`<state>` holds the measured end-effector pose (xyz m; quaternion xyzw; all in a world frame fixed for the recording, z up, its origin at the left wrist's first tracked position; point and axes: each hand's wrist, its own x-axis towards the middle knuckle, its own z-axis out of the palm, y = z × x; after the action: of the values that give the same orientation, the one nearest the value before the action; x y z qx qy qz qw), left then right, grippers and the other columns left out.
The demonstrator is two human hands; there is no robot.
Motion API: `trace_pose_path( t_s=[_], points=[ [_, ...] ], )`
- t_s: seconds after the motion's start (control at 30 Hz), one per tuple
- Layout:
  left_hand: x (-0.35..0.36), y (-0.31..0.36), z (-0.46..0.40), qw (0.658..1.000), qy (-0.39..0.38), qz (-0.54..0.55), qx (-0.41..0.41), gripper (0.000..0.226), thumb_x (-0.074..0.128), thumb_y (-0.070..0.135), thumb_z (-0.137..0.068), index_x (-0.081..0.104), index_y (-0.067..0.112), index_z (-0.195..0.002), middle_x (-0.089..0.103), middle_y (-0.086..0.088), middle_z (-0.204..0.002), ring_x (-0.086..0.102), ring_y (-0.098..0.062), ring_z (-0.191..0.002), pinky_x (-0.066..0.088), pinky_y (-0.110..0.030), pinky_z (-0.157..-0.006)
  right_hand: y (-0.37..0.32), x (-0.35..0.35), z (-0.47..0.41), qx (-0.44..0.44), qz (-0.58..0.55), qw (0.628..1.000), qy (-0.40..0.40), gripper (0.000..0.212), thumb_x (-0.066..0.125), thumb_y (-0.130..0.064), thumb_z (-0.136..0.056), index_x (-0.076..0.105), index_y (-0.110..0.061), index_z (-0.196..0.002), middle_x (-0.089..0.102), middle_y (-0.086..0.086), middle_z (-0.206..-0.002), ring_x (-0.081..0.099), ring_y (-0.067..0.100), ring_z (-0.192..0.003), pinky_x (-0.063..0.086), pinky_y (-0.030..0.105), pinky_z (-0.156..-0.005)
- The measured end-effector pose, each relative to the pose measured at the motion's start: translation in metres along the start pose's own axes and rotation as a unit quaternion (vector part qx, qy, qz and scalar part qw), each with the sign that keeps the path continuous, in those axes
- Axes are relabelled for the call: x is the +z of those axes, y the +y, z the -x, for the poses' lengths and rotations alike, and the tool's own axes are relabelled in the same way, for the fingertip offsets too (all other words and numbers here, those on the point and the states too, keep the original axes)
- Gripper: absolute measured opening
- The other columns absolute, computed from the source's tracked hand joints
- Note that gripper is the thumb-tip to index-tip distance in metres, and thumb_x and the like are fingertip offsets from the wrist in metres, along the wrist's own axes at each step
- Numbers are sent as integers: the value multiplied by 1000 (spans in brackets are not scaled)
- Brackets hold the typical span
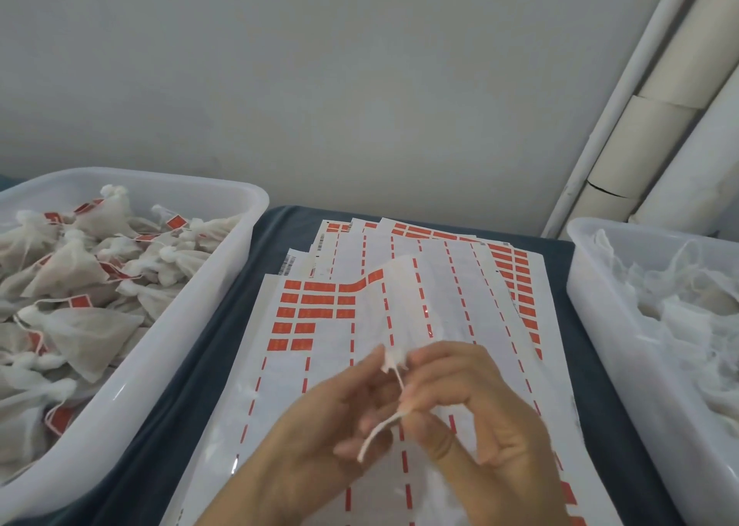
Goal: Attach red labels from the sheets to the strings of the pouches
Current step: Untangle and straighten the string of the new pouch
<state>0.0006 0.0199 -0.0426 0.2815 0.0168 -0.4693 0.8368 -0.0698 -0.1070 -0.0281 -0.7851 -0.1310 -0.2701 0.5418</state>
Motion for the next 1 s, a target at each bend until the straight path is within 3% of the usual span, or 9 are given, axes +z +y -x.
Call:
trace_pose_path(
  t_s=[0.1, 0.2, 0.3, 0.4, 0.5, 0.67, 0.77, 0.87, 1.0],
  points=[
    [-1, 10, 5, 995, 19, 69, 76, 16, 62, 17, -75, 69, 2, -77, 54, -4, -61, 33, -7, -30, 25, -13, -24, 5, 6, -1, 157, -87, 984, 12, 9, 64, -47, -80, 66, -38, -80, 68, -22, -89, 61, -3, -96, 43, 4, -77],
    [1, 11, 8, 991, 45, -74, 99, 23, 55, 22, -86, 57, 10, -67, 44, -2, -58, 30, -8, -36, 26, -12, -28, 19, 4, -3, 300, -158, 938, 73, 17, 62, -46, -66, 65, -42, -82, 69, -21, -88, 61, -9, -87, 47, 12, -69],
    [5, 4, 8, 959, 55, -276, 38, 38, 48, 30, -92, 51, 17, -56, 41, 0, -56, 31, -9, -40, 28, -14, -35, 20, 6, -2, 223, -63, 970, 77, 12, 60, -48, -78, 61, -41, -87, 65, -27, -95, 59, -7, -96, 46, 14, -79],
    [10, 2, 6, 914, 78, -392, -64, 47, 40, 32, -92, 45, 23, -46, 36, 4, -52, 29, -9, -41, 26, -17, -39, 21, 11, 3, 124, 37, 992, 8, 15, 50, -42, -85, 59, -31, -91, 59, -32, -110, 51, -8, -111, 38, 5, -92],
    [11, 4, 7, 875, 88, -467, -89, 47, 39, 35, -91, 44, 24, -46, 37, 6, -49, 30, -9, -40, 26, -17, -41, 22, 11, 5, 112, 48, 990, -67, 20, 42, -45, -88, 52, -29, -92, 63, -29, -109, 55, -10, -108, 30, 5, -101],
    [7, 5, 8, 845, 63, -531, -14, 27, 51, 35, -92, 59, 13, -79, 50, 7, -58, 45, -6, -50, 42, -16, -51, 27, 10, 3, 156, 45, 986, -32, 11, 40, -34, -87, 47, -26, -89, 63, -22, -91, 62, -2, -85, 46, 5, -67],
    [5, -2, 5, 815, 90, -566, 86, 30, 59, 46, -76, 64, 19, -89, 56, 15, -55, 52, -4, -50, 48, -16, -58, 30, 6, -2, 210, 36, 976, 38, 16, 44, -39, -80, 50, -24, -86, 61, -25, -87, 60, -6, -85, 45, 3, -66],
    [5, -10, 4, 797, 80, -575, 164, 32, 55, 49, -70, 63, 25, -88, 59, 19, -63, 54, -1, -54, 50, -16, -58, 31, 0, -6, 284, -4, 958, 41, 24, 51, -45, -72, 56, -26, -87, 62, -26, -84, 60, -7, -83, 47, 4, -67],
    [6, -14, 4, 785, 62, -584, 198, 28, 52, 51, -71, 60, 29, -87, 58, 20, -68, 53, 0, -55, 49, -16, -54, 32, -10, -11, 401, -150, 904, 1, 35, 66, -40, -63, 65, -27, -96, 72, -4, -85, 68, 18, -87, 55, 32, -81]
  ],
)
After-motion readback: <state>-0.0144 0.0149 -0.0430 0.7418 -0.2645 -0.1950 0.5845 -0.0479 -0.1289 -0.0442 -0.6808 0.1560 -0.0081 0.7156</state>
